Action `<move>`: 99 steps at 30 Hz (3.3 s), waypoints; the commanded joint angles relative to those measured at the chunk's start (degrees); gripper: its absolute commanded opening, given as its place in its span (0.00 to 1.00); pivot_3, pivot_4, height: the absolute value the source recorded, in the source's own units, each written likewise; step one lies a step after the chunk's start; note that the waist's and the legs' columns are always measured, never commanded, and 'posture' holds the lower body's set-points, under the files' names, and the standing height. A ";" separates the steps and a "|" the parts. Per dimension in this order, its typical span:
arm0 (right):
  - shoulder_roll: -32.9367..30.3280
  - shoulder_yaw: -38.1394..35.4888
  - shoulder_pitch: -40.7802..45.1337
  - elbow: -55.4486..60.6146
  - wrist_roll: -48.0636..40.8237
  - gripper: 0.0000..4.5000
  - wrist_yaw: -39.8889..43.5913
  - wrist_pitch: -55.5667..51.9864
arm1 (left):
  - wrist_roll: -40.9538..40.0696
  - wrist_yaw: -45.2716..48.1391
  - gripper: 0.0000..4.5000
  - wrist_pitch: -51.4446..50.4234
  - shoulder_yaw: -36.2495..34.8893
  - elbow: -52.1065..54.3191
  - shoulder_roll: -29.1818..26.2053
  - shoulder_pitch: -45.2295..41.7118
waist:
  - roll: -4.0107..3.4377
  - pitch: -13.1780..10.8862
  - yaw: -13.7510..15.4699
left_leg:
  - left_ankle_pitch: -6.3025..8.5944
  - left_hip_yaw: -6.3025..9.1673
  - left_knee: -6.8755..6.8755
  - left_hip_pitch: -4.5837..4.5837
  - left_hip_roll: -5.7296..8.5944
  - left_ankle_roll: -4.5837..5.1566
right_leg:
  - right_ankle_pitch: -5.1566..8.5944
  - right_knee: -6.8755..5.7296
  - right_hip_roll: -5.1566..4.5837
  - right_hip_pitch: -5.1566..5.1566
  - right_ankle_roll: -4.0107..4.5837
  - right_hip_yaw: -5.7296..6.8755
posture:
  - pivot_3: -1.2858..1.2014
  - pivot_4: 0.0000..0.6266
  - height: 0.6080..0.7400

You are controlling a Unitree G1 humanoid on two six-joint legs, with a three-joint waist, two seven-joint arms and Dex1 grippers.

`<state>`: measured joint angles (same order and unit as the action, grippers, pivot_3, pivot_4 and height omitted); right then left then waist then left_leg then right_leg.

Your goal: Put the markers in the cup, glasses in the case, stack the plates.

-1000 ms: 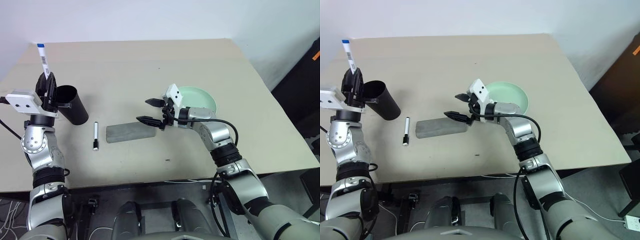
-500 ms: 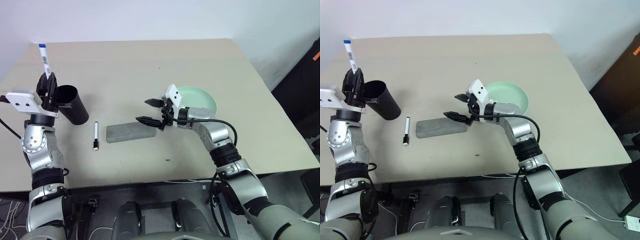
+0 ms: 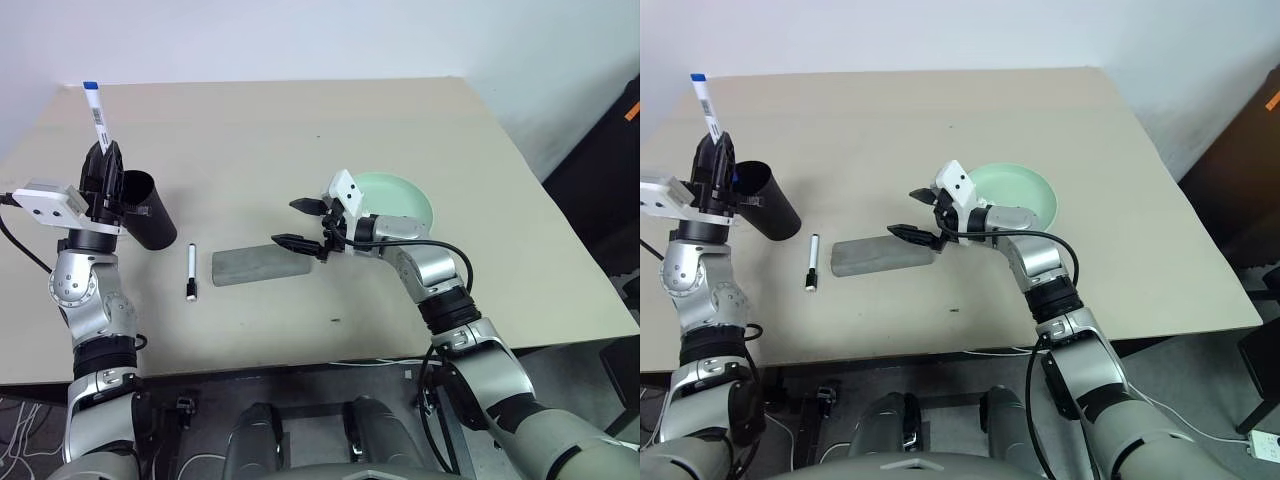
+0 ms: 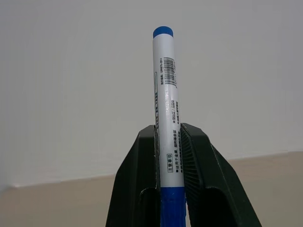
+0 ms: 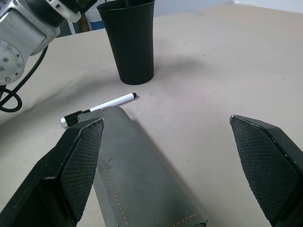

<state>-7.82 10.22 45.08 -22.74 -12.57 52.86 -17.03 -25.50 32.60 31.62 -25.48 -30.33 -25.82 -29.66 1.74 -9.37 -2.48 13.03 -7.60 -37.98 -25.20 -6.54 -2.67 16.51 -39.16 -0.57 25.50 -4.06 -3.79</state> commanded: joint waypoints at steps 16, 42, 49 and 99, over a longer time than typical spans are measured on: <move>0.09 -0.33 1.03 -0.03 0.48 1.00 -0.15 2.22 | 1.75 -1.87 0.07 3.14 -0.87 -0.90 -1.18 0.71 | 0.00 0.00 -0.01 | 0.00 0.00 0.00 0.00 0.00 0.00 | 0.00 0.00 0.00 0.01 0.00 0.00 | 0.52 0.24 0.89; 0.01 -1.96 1.62 -0.45 -1.40 1.00 1.19 2.10 | 3.82 -10.60 0.99 -11.48 -0.48 22.18 -2.94 9.71 | 0.00 0.00 -0.07 | 0.00 0.00 0.01 -0.01 -0.02 0.00 | 0.00 0.00 -0.01 0.00 0.00 -0.01 | 0.52 0.24 0.89; 0.40 -2.52 2.46 -2.57 -1.34 1.00 2.00 3.76 | 0.56 -13.90 0.99 -22.58 -3.74 39.54 -4.93 19.38 | 0.00 0.00 -0.13 | 0.00 0.01 0.01 0.01 -0.04 0.00 | 0.00 -0.01 0.00 0.01 0.01 -0.01 | 0.52 0.24 0.89; -5.26 -7.89 -1.55 11.38 -14.35 1.00 13.65 3.95 | 14.24 -33.51 0.99 -77.50 14.02 62.19 10.62 29.83 | -0.01 0.00 -0.06 | 0.01 0.08 0.01 0.26 0.00 0.01 | 0.12 0.09 -0.01 -0.24 0.26 -0.11 | 0.52 0.24 0.89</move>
<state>-13.40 4.01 43.20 -14.40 -25.10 66.88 -14.16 -11.97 0.00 -42.06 -11.58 31.13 -14.76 0.17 1.74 -9.37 -2.54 13.04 -7.52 -37.97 -24.93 -6.54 -2.66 16.63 -39.06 -0.58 25.24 -3.79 -3.90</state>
